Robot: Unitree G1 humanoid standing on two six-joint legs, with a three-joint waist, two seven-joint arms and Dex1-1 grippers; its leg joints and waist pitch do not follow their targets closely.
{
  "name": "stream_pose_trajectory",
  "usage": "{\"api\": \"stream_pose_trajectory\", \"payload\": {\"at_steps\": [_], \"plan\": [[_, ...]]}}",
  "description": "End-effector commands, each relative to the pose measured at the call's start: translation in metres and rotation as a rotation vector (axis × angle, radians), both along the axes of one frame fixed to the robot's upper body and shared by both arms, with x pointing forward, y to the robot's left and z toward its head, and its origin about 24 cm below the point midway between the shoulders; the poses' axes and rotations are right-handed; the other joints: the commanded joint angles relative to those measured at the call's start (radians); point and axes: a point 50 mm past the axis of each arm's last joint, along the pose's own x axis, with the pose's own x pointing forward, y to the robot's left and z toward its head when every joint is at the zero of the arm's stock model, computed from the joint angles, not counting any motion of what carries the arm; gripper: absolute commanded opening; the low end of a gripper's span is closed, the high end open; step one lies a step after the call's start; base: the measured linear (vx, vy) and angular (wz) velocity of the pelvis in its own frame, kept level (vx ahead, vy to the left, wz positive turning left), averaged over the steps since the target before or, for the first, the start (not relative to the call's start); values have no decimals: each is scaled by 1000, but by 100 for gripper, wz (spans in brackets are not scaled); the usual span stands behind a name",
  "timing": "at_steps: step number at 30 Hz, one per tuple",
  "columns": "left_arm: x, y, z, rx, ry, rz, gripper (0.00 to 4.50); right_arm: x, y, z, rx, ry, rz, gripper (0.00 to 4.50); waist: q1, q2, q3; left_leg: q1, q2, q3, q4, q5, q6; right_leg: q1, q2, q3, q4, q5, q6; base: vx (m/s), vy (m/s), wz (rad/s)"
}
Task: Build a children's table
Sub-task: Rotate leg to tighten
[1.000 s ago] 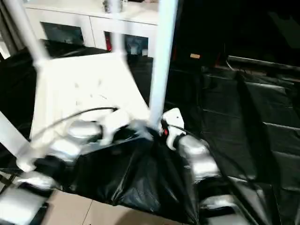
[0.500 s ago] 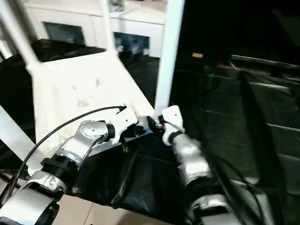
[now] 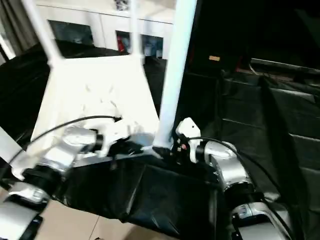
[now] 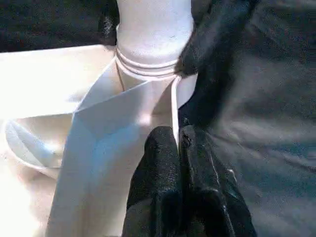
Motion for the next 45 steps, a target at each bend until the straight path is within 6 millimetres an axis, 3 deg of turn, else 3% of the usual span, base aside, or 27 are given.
{"api": "stream_pose_trajectory", "payload": {"at_steps": [1,6,12,16,18,19,20,22,25,27,29,33,34,37,39,40,42,45], "plan": [[-11,0,-18,90,78,-90,0,2,2,6,-12,-11,54,308,3,-1,-53,4,28,1,-51,-127,92,54,-68,38,-55,37,-275,0,0,0],[-11,1,-18,99,81,-102,0,1,3,5,-14,-6,66,275,6,-2,-52,5,28,0,-54,-145,71,54,-70,39,-60,-16,-263,0,0,0],[-12,1,-18,98,87,-108,0,-1,4,3,-7,4,81,265,6,0,-54,5,27,1,-51,-128,75,55,-68,39,-56,28,-270,0,0,0],[-10,-2,-21,78,82,-51,0,-1,3,-4,6,3,-42,265,6,2,-52,5,28,0,-54,-146,66,54,-69,39,-59,4,-268,0,0,0],[-8,-4,-21,71,73,-21,0,0,4,-6,7,-6,-96,265,1,1,-44,8,26,-1,-60,-201,44,50,-71,39,-71,-101,-251,0,0,0],[-4,-13,-22,50,49,58,0,5,6,-12,15,-18,-268,264,-1,1,-43,11,27,-2,-63,-221,36,48,-71,40,-75,-140,-243,0,0,0],[-4,-13,-22,50,49,58,0,5,6,-12,15,-18,-268,264,-7,1,-36,16,26,-5,-69,-267,15,42,-73,40,-86,-240,-223,0,0,0],[-2,-29,-23,17,38,125,0,9,11,-18,36,1,-444,264,-12,0,-35,20,25,-8,-71,-297,-6,39,-76,43,-96,-356,-187,0,0,0],[-6,-55,-27,-17,35,155,0,10,25,-28,36,22,-617,264,-21,0,-36,13,23,-14,-75,-302,-13,38,-74,42,-101,-392,-153,0,0,0],[-7,-60,-28,-22,32,156,0,10,31,-29,39,25,-644,264,-26,0,-38,12,23,-14,-74,-305,-10,36,-75,44,-102,-385,-153,0,0,0],[-11,-74,-30,-17,16,151,0,10,50,-30,48,33,-698,264,-30,1,-38,10,22,-13,-75,-293,-4,35,-74,46,-101,-347,-157,0,0,0],[-14,-80,-31,-15,13,145,0,10,70,-25,54,3,-655,264,-33,3,-38,8,21,-13,-76,-293,0,36,-71,45,-99,-319,-158,0,0,0],[-14,-80,-31,-14,12,150,0,11,68,-23,63,-8,-660,320,-34,-2,-38,7,22,-13,-76,-298,2,37,-70,45,-99,-317,-156,0,0,0],[-12,-70,-31,-7,7,152,0,15,52,-15,90,-41,-653,340,-32,2,-38,12,25,-14,-76,-312,6,33,-73,46,-101,-326,-157,0,0,0],[-12,-65,-30,-5,2,143,0,16,47,-14,93,-36,-629,351,-24,1,-43,17,25,-7,-69,-281,17,32,-71,50,-98,-256,-175,0,0,0],[-11,-58,-30,0,6,132,0,15,39,-14,65,-41,-556,371,-21,3,-45,14,24,-3,-65,-233,31,38,-67,50,-85,-142,-207,0,0,0],[-12,-53,-29,-7,18,112,0,14,33,-13,37,-43,-470,377,-19,2,-49,-1,21,-4,-61,-167,48,53,-67,47,-71,-31,-222,0,0,0],[-11,-47,-28,-10,28,108,0,11,27,-12,31,-32,-381,377,-18,0,-51,1,20,-3,-56,-139,75,57,-68,45,-65,40,-243,0,0,0]]}}
